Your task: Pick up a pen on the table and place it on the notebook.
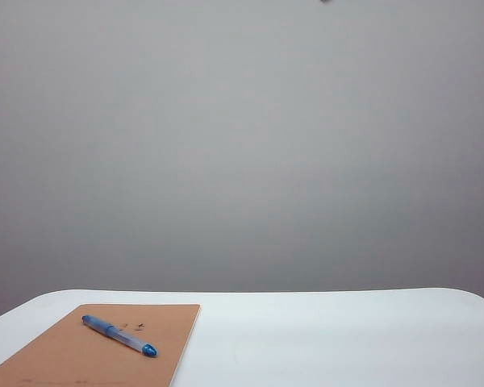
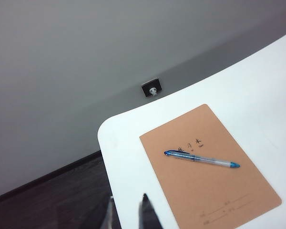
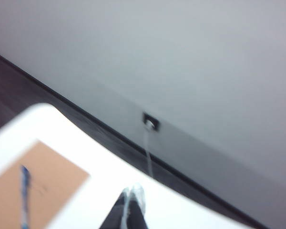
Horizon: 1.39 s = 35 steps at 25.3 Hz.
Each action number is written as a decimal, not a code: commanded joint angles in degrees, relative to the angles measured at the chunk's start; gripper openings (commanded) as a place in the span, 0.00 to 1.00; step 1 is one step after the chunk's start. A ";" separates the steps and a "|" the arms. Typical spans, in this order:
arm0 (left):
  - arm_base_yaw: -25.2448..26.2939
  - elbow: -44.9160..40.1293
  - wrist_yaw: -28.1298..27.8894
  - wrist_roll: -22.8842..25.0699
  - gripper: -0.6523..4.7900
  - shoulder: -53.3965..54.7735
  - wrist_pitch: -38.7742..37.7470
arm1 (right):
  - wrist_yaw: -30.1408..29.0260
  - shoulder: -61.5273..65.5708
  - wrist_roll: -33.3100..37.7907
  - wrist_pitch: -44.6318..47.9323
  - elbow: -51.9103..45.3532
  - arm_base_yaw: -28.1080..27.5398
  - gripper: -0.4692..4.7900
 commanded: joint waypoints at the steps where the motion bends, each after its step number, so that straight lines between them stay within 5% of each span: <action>1: -0.04 0.11 -0.09 -1.20 0.26 -0.13 1.70 | 3.65 -9.73 0.72 10.88 -14.73 -0.35 0.08; 6: 0.00 -1.99 -0.09 -2.75 0.26 -1.22 5.53 | 4.39 -23.56 2.36 23.54 -34.25 -1.25 0.08; 13: 0.94 -14.86 0.26 -6.25 0.25 -13.38 13.14 | 6.32 -37.86 3.82 25.44 -47.54 -4.44 0.08; 21: 1.40 -26.27 -0.17 -14.97 0.11 -36.70 18.80 | -1.66 -59.19 4.42 29.81 -61.26 -19.10 0.08; 27: 1.64 -29.83 -2.64 -14.95 0.11 -36.33 22.56 | -0.94 -68.54 9.77 35.08 -70.58 -20.31 0.08; 35: 1.70 -40.13 -4.11 -15.21 0.11 -36.33 32.83 | 7.67 -78.88 11.43 36.96 -80.65 -20.39 0.08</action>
